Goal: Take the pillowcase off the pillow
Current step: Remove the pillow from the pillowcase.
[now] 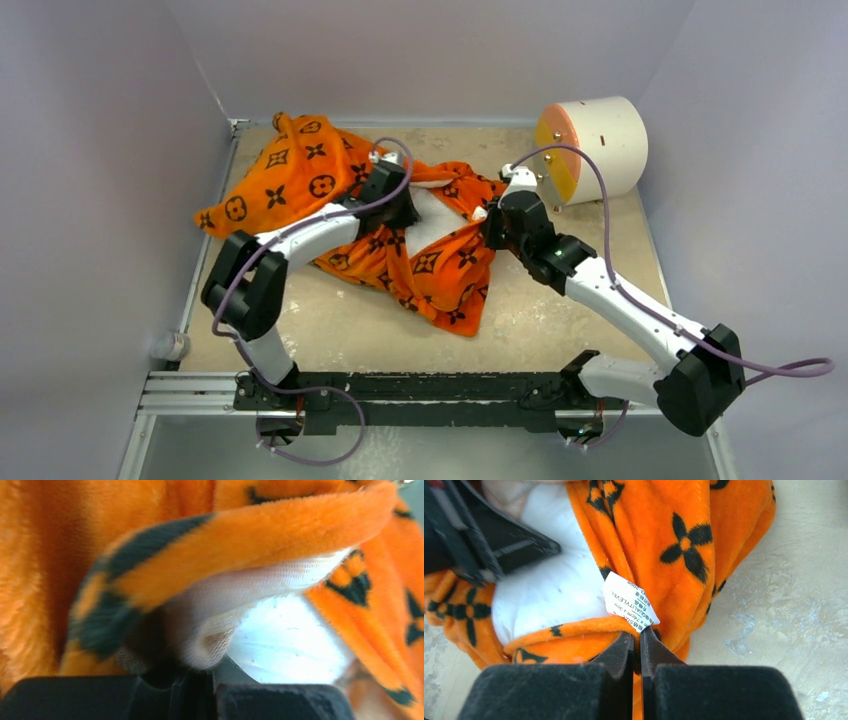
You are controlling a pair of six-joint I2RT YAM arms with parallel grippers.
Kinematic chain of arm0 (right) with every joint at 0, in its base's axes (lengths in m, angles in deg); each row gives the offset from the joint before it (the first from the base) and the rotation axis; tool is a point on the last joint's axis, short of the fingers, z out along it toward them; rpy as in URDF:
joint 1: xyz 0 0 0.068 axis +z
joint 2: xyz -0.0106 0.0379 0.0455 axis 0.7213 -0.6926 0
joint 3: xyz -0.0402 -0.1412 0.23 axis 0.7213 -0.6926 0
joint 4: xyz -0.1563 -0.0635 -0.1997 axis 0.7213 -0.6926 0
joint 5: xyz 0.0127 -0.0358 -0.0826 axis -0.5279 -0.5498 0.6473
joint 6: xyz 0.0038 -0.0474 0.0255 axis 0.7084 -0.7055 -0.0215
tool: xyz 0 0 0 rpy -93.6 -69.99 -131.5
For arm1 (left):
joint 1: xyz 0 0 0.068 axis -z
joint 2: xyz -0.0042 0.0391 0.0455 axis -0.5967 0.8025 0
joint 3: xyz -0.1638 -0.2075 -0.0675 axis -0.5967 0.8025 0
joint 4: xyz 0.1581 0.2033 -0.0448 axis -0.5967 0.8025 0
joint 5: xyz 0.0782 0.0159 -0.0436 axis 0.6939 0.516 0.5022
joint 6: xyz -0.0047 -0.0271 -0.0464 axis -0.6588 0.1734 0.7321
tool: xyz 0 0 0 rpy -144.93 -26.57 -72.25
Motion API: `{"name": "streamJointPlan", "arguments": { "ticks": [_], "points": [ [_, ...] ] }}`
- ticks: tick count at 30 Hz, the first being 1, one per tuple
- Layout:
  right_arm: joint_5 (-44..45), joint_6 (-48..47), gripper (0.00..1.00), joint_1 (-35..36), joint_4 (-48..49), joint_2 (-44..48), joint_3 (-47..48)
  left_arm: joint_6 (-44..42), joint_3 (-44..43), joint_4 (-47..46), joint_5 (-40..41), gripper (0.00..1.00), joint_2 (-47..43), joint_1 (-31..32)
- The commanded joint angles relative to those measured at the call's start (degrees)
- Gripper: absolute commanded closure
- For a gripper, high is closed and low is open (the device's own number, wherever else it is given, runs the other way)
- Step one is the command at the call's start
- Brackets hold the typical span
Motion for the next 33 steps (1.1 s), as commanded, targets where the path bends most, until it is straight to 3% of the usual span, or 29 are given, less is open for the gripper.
{"name": "streamJointPlan", "arguments": {
  "ticks": [1, 6, 10, 16, 20, 22, 25, 26, 29, 33],
  "points": [
    [2.8, -0.8, 1.00, -0.7, -2.3, 3.7, -3.0, 1.7, 0.4, 3.6, -7.9, 1.00, -5.3, -9.9],
    [1.4, 0.0, 1.00, -0.7, -0.7, 2.3, -6.0, -0.9, -11.5, 12.0, -4.2, 1.00, -12.2, -18.0],
    [0.3, 0.6, 1.00, -0.7, 2.0, 0.0, -8.2, 1.2, -15.3, 11.0, -3.5, 1.00, -16.2, -22.8],
    [-0.2, 2.3, 1.00, -0.7, 4.2, -6.2, -10.6, 1.5, -18.4, 8.0, 3.5, 1.00, -20.6, -24.8],
    [-1.9, 2.5, 0.97, -0.7, 5.3, -7.2, -8.6, 1.8, -19.6, 8.0, -0.1, 1.00, -19.5, -24.8],
    [-4.4, 0.2, 0.74, -0.6, 7.2, -6.1, -6.0, 2.2, -16.9, 6.6, -1.2, 1.00, -19.3, -23.4],
    [-8.1, -2.5, 0.25, -0.3, 9.2, -3.1, -1.4, 1.3, -10.1, 4.1, 1.8, 1.00, -20.0, -19.1],
    [-8.3, -2.7, 0.15, 0.2, 8.9, -2.3, 0.2, 0.7, -8.9, 3.9, 3.0, 1.00, -19.7, -17.7],
    [-6.1, -3.1, 0.05, 4.2, 6.7, -1.6, 5.7, 0.2, -7.2, 3.5, 5.0, 1.00, -18.9, -15.6],
    [0.4, -1.2, 0.05, 13.1, 4.5, -4.2, 10.8, -0.5, -7.2, 2.7, 7.0, 1.00, -18.3, -14.8]
  ]
}}
